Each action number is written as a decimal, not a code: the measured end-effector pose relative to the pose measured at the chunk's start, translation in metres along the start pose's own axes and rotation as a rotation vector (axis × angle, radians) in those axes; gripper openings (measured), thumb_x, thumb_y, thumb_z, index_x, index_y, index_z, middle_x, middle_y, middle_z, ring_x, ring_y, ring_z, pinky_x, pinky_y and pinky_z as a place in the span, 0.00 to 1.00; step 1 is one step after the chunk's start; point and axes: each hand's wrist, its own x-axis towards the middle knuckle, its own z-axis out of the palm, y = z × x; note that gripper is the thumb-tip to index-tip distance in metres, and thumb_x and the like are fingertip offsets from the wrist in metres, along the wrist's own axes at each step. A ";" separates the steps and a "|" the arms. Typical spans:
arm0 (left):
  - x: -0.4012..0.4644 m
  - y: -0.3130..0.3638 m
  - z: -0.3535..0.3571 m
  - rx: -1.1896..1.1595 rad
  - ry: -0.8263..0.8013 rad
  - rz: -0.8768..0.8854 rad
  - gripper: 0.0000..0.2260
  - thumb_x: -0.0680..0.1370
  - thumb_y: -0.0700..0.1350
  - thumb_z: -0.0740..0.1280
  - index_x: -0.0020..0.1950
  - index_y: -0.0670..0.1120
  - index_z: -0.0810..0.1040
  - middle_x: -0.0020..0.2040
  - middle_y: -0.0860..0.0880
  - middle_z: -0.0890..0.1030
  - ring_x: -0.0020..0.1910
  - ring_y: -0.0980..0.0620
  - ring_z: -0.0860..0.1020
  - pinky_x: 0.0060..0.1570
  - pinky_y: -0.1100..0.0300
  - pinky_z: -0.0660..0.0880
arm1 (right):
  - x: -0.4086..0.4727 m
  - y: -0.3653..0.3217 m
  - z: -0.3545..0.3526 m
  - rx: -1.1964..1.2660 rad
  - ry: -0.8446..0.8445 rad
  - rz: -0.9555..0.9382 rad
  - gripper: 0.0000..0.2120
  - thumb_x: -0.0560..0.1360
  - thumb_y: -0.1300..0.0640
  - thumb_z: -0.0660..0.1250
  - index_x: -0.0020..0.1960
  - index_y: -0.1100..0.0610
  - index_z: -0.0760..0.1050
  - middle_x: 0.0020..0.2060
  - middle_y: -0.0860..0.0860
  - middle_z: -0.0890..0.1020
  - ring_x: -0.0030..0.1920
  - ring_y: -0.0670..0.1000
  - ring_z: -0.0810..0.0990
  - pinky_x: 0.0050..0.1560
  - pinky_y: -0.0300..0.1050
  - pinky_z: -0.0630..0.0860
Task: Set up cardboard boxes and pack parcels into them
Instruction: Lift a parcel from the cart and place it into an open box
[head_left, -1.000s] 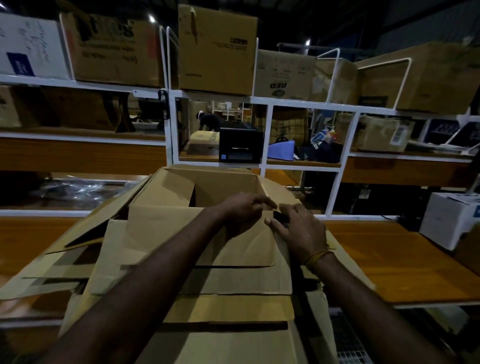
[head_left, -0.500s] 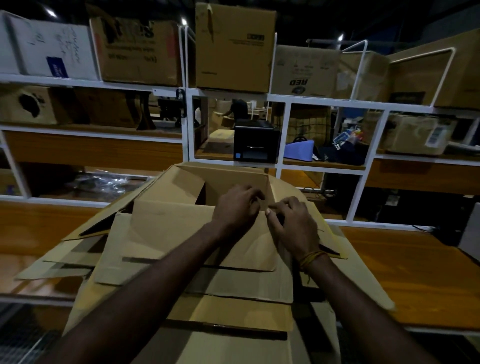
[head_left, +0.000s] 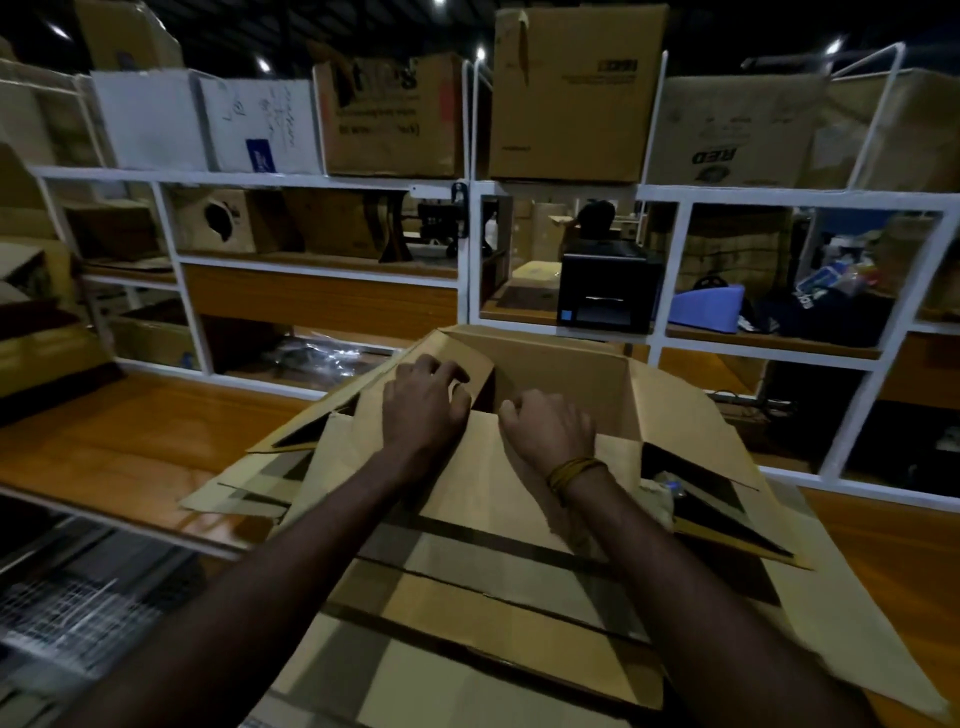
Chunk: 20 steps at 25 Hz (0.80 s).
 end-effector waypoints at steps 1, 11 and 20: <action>0.001 -0.011 -0.004 0.005 0.013 -0.018 0.10 0.78 0.50 0.64 0.58 0.52 0.79 0.59 0.47 0.77 0.58 0.47 0.74 0.55 0.51 0.72 | 0.011 -0.008 0.002 0.033 -0.090 0.021 0.14 0.79 0.50 0.56 0.40 0.51 0.75 0.47 0.55 0.82 0.48 0.59 0.79 0.46 0.48 0.71; -0.008 -0.071 -0.027 -0.135 -0.054 0.248 0.08 0.78 0.46 0.66 0.57 0.50 0.76 0.60 0.49 0.73 0.56 0.51 0.73 0.47 0.56 0.76 | 0.065 -0.062 0.016 0.205 -0.545 0.072 0.20 0.82 0.59 0.55 0.73 0.59 0.64 0.67 0.60 0.71 0.65 0.59 0.72 0.59 0.51 0.71; -0.006 -0.088 -0.020 -0.212 -0.007 0.323 0.24 0.76 0.43 0.70 0.71 0.51 0.69 0.72 0.44 0.66 0.66 0.46 0.71 0.53 0.58 0.79 | 0.055 -0.066 0.045 0.632 0.192 0.029 0.38 0.79 0.64 0.57 0.80 0.40 0.44 0.57 0.51 0.79 0.49 0.54 0.80 0.42 0.50 0.78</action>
